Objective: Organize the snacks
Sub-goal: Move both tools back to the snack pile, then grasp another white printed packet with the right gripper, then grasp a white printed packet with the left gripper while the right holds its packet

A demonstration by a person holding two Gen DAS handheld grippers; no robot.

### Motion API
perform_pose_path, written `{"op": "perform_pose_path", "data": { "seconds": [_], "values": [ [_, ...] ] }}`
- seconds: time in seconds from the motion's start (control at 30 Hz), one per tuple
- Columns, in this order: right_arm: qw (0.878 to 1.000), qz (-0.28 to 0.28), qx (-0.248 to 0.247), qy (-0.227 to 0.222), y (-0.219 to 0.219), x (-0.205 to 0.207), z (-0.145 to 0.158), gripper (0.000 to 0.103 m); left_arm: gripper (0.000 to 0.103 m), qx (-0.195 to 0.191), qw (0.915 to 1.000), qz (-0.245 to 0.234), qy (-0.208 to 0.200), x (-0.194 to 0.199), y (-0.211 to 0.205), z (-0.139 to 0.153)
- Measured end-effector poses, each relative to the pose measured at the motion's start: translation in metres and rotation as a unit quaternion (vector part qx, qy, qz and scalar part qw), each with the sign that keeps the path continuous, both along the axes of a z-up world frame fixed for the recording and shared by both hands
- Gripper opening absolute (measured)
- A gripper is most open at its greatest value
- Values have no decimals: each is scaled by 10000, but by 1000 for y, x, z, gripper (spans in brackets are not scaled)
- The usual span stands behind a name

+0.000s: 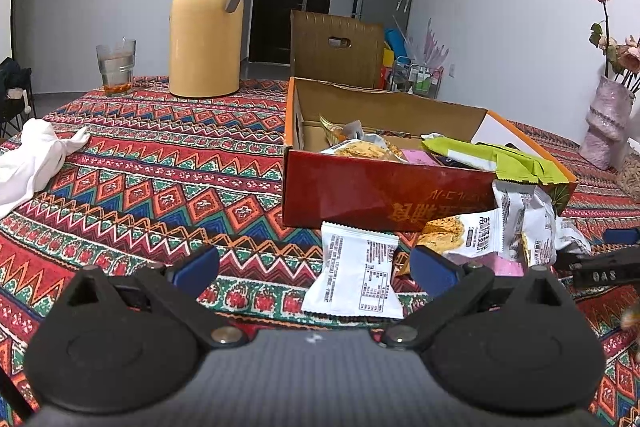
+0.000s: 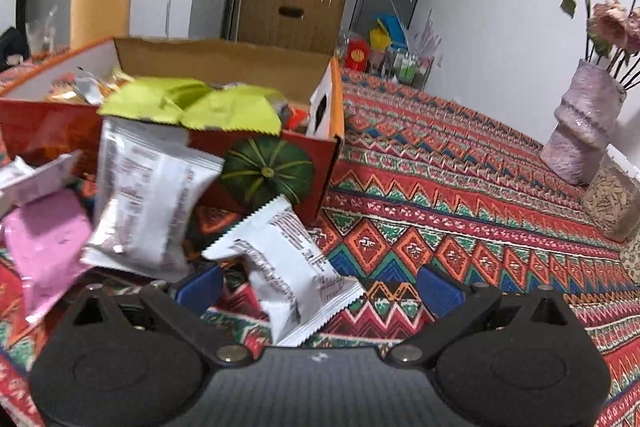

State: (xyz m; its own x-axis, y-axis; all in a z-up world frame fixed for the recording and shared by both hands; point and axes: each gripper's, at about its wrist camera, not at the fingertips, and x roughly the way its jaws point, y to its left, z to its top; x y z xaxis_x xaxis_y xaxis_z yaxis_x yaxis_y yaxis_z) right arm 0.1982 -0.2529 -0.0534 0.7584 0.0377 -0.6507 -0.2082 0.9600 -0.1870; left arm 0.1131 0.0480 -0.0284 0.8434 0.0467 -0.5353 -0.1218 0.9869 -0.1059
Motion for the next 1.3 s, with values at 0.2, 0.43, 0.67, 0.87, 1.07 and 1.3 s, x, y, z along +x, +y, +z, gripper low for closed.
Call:
{"op": "perform_pose_path", "data": {
  "seconds": [0.2,0.43,0.67,0.87,1.07,1.3],
  "values": [
    [9988,-70,474,111,-2,22,-6,102,103,-84,10000,-5,47,1,2,-1],
    [9949,-1,1003,143,-9,20,-7,70,103,-144,9999,-9,79,2,3,-2],
    [9940,122,1091,-7,-7,-2,0,39,103,-146,9999,-1,66,2,3,-1],
    [9909,-29,1216,-571,-11,-27,12,39,103,-115,9999,35,70,2,3,-2],
    [9867,-303,1344,-858,-22,-35,15,39,103,-82,9997,86,212,6,3,-4],
    [9832,-372,1485,-997,-30,-40,14,39,103,259,9971,24,709,21,-12,-5]
  ]
}}
